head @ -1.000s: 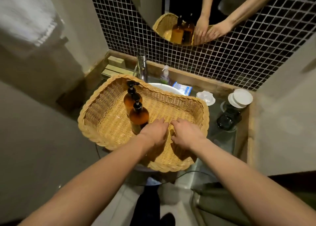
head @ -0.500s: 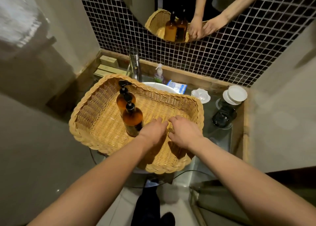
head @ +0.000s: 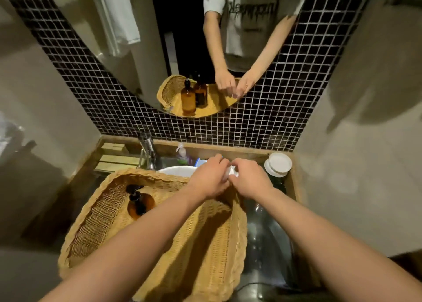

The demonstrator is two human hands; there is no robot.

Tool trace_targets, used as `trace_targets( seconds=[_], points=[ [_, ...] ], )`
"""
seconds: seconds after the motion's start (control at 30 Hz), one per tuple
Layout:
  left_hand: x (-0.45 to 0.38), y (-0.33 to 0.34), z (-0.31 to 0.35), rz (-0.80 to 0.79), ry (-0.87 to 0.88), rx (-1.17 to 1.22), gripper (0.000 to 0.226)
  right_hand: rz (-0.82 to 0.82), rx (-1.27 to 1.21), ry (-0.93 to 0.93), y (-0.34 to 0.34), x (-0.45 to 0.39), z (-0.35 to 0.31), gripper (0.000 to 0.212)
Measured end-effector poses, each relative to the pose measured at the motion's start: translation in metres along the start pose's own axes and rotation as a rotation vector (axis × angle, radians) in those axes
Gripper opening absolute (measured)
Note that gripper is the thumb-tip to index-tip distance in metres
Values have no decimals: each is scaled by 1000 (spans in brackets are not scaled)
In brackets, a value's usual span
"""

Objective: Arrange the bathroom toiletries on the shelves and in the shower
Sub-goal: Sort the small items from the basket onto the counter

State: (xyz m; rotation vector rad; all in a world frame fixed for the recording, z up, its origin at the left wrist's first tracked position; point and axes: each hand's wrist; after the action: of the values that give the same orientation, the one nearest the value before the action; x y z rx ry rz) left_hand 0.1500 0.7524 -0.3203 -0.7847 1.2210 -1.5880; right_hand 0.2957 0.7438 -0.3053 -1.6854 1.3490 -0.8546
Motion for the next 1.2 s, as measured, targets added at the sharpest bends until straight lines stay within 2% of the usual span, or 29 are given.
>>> trace_targets(
  seconds=[0.23, 0.43, 0.57, 0.67, 0.73, 0.8, 0.87, 1.0, 1.2],
  points=[
    [-69, 10, -19, -64, 158, 15, 39, 55, -339, 304, 4, -53, 29, 15],
    [-121, 43, -40, -195, 243, 5, 41, 98, -473, 496, 36, -88, 54, 10],
    [-144, 66, -58, -260, 268, 67, 36, 90, -440, 548, 59, -105, 72, 14],
    [-157, 79, -65, -303, 249, 124, 10, 89, -329, 570, 73, -115, 82, 9],
    [-164, 86, -69, -321, 240, 157, 4, 127, -244, 536, 82, -120, 86, 6],
    [-169, 94, -72, -340, 252, 165, 7, 133, -195, 517, 89, -123, 88, 15],
    [-172, 101, -73, -365, 265, 149, 21, 108, -163, 540, 93, -127, 90, 18],
    [-174, 115, -73, -439, 247, 53, 41, 103, -226, 615, 102, -130, 97, 15],
    [-174, 136, -76, -454, 256, -20, 45, 50, -306, 653, 116, -125, 104, 19]
  ],
)
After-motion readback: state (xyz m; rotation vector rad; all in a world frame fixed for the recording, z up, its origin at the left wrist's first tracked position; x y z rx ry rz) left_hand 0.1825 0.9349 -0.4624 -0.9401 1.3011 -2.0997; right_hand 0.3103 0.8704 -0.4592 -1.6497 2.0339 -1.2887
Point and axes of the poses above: each hand's wrist, its own x-axis away from the middle knuckle, its own y-axis out of the palm, z = x × y, and after that the axes turned 5 degrees about -y, right-handed
